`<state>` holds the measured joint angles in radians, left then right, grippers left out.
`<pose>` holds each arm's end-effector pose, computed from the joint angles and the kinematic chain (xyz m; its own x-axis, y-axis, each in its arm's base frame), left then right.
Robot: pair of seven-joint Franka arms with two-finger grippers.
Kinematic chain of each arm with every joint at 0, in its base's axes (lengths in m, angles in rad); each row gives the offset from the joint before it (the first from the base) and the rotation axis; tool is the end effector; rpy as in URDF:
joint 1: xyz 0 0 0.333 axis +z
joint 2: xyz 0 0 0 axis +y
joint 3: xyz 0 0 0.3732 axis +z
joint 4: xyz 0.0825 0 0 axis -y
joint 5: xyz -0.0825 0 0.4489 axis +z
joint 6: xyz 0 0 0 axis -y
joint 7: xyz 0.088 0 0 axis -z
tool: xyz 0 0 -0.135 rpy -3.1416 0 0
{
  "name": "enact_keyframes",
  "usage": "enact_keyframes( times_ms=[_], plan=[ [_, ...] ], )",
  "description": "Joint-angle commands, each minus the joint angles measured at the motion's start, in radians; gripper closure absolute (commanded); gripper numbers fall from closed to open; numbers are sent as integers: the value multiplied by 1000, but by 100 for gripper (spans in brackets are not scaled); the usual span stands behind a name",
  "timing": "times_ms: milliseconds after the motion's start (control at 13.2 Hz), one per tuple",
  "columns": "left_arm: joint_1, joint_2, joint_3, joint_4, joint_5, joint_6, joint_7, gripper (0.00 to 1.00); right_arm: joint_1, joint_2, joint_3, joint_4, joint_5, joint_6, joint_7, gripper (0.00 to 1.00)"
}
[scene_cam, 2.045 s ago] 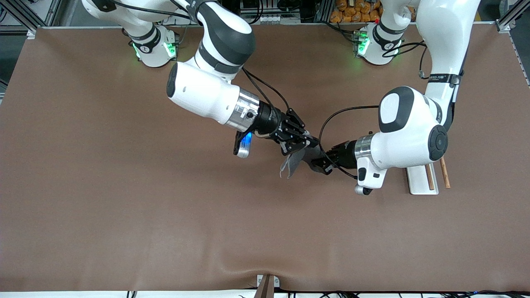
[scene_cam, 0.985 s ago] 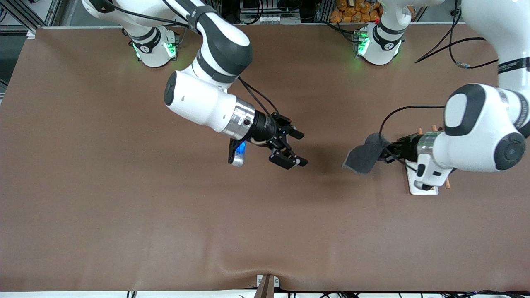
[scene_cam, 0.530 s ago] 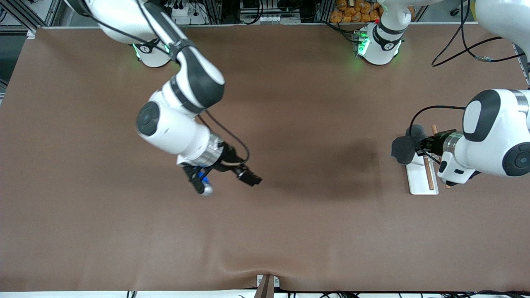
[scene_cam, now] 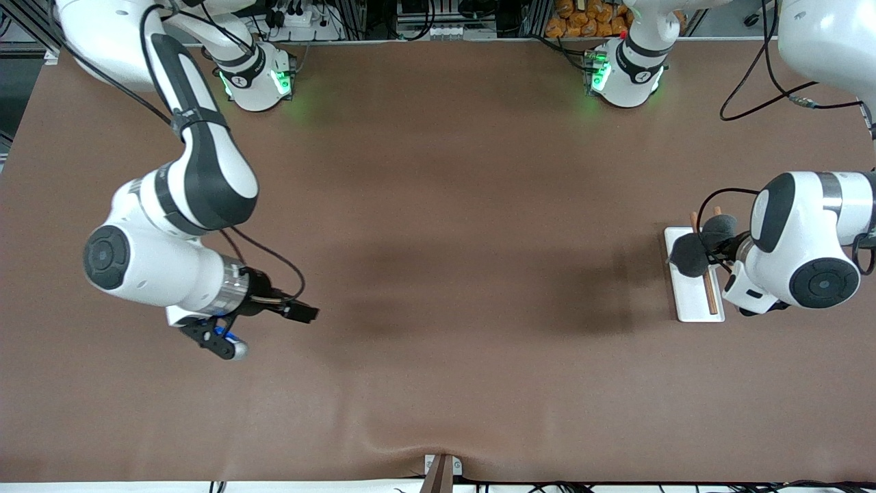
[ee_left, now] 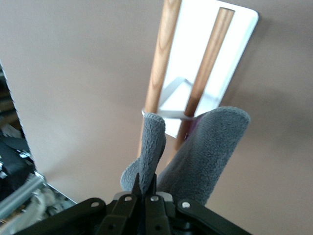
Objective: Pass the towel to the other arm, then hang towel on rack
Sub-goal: 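Carry the towel to the rack with the left gripper while the right gripper retracts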
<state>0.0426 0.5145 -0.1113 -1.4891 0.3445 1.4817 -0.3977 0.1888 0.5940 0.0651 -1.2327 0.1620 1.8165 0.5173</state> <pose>0.7116 0.0104 0.3498 0.8760 0.3263 -0.3552 0.1591 -0.8907 -0.4258 0.7919 0.2107 0.4292 0.9481 -0.2995 -0.1068 -0.3137 -0.9360 -0.1600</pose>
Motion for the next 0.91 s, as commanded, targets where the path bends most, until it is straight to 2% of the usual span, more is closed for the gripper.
enact_keyframes(
  times_ms=[0,152,303,379,455,682,758,833],
  plan=[
    [22,16,-7,13,37,26,54,100,-73,-57,16,4,-119,-62,-236,0],
    [40,18,-5,16,42,45,68,100,-138,-91,18,4,-125,-89,-353,0],
    [46,12,-5,21,50,60,118,100,-143,-120,18,7,-249,-152,-484,0],
    [52,10,-5,21,68,71,135,100,-153,-159,21,7,-268,-204,-572,0],
    [49,12,-5,21,115,75,178,100,-163,-196,22,4,-268,-268,-677,0],
    [57,16,-7,21,145,87,237,100,-169,-281,25,-4,-260,-341,-614,0],
    [60,18,-7,20,143,97,237,100,-167,-322,21,-20,-201,-397,-590,0],
    [59,18,-7,20,139,103,231,100,-167,-382,19,-100,-176,-399,-565,0]
  ],
)
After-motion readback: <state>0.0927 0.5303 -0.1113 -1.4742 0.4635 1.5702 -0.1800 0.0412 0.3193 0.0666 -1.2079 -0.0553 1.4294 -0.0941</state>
